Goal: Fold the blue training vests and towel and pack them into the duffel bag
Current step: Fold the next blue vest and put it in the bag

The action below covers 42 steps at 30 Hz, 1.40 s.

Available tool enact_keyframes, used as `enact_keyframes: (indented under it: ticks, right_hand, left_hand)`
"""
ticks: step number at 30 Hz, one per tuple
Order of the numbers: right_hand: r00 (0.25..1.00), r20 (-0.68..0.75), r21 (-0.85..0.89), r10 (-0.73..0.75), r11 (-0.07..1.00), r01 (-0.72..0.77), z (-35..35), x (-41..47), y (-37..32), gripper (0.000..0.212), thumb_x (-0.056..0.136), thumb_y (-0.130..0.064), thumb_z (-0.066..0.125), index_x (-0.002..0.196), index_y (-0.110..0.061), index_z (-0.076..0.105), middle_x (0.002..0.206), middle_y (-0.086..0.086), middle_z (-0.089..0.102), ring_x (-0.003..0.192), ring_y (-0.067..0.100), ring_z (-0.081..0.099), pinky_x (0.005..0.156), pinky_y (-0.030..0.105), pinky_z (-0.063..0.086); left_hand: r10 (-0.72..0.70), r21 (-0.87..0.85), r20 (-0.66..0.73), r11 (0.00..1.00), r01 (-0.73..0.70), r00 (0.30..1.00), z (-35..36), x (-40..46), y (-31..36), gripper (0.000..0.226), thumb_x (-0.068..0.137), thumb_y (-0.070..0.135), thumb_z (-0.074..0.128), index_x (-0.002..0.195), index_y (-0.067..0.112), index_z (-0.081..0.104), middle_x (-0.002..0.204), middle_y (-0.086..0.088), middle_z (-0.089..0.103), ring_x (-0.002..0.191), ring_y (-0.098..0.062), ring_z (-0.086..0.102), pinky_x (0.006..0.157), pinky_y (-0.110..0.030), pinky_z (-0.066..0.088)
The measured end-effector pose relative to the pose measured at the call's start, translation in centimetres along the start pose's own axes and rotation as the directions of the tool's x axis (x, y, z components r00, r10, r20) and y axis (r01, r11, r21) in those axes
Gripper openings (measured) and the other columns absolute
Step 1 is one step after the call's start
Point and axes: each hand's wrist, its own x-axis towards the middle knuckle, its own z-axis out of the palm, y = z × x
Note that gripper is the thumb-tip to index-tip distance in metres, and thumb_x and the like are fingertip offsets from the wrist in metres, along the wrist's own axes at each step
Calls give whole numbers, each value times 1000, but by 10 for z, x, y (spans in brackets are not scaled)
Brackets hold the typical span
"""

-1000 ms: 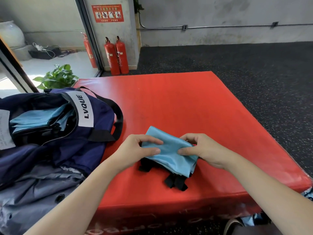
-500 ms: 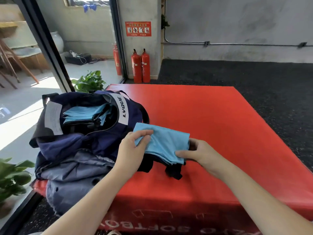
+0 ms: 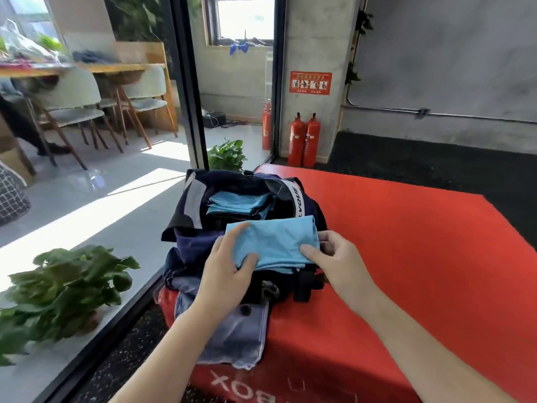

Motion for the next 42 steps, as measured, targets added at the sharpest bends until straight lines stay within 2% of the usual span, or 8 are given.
enact_keyframes:
  ticks: [3,6,11,16,25,29,33,42]
  right_hand:
    - [993,-101,-112,-68,992,57,34,28,-11,24,88,-22,77,98,-17,55,79,-1,65,68,15,60,66,31,48]
    - [989,-98,-165,-110,982,93,58,57,-18,24,88,-21,74,85,-22,51,69,-3,51,53,10,41,57,30,35]
    - [989,-81,-210,-125,972,105,84,98,-26,12,93,-16,68,88,-26,64,75,-1,66,50,6,45,61,31,39]
    - [990,-101,-206,-103,975,81,99,129,-26,9,96,-17,65,93,-26,67,94,5,72,70,11,58,63,20,43]
    - [980,-163,-289,-113,955,62,102,162,-16,5,92,-22,70,97,-22,69,79,-4,62,57,6,45,51,12,36]
    - [994,-103,-435,-24,900,-24,99,169,1,4,91,-25,70,92,-23,67,82,-12,61,72,9,54,60,19,36]
    - [998,-55,-554,-40,832,3,91,168,10,4,96,-29,64,97,-25,66,78,-15,56,69,1,51,60,13,34]
    - [997,-33,-527,-70,849,42,90,156,6,14,98,-35,59,109,-26,58,96,-10,64,75,9,59,64,19,40]
  left_hand:
    - [-94,-116,-198,991,72,976,-24,11,-12,55,88,33,75,135,43,50,129,15,61,117,-4,59,102,-26,47]
    - [-208,-290,-318,950,114,925,-42,23,-17,44,84,43,78,123,48,58,113,15,69,100,-12,70,86,-44,59]
    - [-239,-342,-350,933,114,906,-55,55,-22,35,88,35,75,122,38,64,107,20,70,99,-3,69,93,-38,57]
    - [-252,-320,-347,937,138,903,-49,90,-35,34,92,28,71,124,35,64,110,20,68,103,-2,66,98,-35,54]
    - [-272,-306,-339,937,168,900,-16,147,-47,33,95,21,65,127,31,64,114,16,67,105,0,62,91,-11,44]
    - [-334,-150,-262,941,304,905,-5,160,-70,34,97,20,62,131,22,63,124,0,68,115,-16,60,94,-16,34]
    - [-364,-116,-222,931,346,905,-2,162,-80,37,97,24,63,133,15,62,129,-8,66,121,-24,58,103,-28,37]
    - [-431,-134,-89,898,418,898,-6,156,-84,60,99,50,52,146,12,49,145,-9,55,136,-27,46,114,-38,33]
